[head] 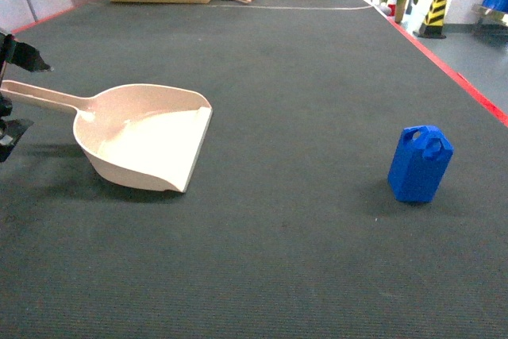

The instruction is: Place part in tray to right shelf

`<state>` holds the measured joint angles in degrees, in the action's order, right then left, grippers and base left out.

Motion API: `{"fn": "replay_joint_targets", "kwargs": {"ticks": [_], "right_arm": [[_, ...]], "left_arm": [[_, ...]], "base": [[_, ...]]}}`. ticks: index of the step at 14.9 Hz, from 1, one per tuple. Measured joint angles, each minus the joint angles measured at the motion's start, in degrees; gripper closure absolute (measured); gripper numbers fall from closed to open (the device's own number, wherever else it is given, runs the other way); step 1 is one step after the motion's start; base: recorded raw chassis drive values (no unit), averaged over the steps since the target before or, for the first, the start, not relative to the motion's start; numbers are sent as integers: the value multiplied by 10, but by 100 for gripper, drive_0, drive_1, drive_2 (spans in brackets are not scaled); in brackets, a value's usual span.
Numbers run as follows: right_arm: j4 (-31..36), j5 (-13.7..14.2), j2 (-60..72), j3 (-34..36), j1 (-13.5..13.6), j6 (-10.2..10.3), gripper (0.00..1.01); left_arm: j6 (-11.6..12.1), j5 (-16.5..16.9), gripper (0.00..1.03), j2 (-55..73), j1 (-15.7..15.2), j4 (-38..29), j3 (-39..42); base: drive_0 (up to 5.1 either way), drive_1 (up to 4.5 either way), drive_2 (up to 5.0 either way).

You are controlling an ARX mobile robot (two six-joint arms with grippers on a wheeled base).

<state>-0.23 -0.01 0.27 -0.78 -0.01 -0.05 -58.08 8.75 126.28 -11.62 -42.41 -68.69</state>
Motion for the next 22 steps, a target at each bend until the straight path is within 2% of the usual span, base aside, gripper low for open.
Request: {"fn": "replay_joint_targets", "kwargs": {"ticks": [4, 8, 10, 11, 13, 14, 16, 18, 20, 22], "right_arm": [[0, 0, 0, 0, 0, 0, 3], [0, 0, 0, 0, 0, 0, 3], [0, 0, 0, 0, 0, 0, 3], [0, 0, 0, 0, 0, 0, 3], [0, 0, 0, 0, 0, 0, 3], [0, 0, 0, 0, 0, 0, 3], [0, 0, 0, 0, 0, 0, 3], [0, 0, 0, 0, 0, 0, 3], [0, 0, 0, 0, 0, 0, 3], [0, 0, 0, 0, 0, 0, 3]], "left_arm": [[7, 3, 6, 61, -3, 57, -106], [9, 8, 55, 91, 3, 66, -141], [-19, 15, 80, 89, 6, 22, -129], [-45, 18, 84, 81, 8, 7, -116], [-59, 21, 86, 38, 16, -46, -49], [-57, 31, 86, 7, 23, -76, -5], [-73, 35, 86, -70, 55, -142, 90], [-104, 31, 87, -162, 97, -197, 177], [-125, 23, 87, -216, 136, -219, 247], [-140, -5, 87, -245, 165, -209, 295]], "base": [[0, 0, 0], [0, 0, 0], [0, 0, 0], [0, 0, 0], [0, 0, 0], [0, 0, 0], [0, 0, 0], [0, 0, 0], [0, 0, 0], [0, 0, 0]]}}
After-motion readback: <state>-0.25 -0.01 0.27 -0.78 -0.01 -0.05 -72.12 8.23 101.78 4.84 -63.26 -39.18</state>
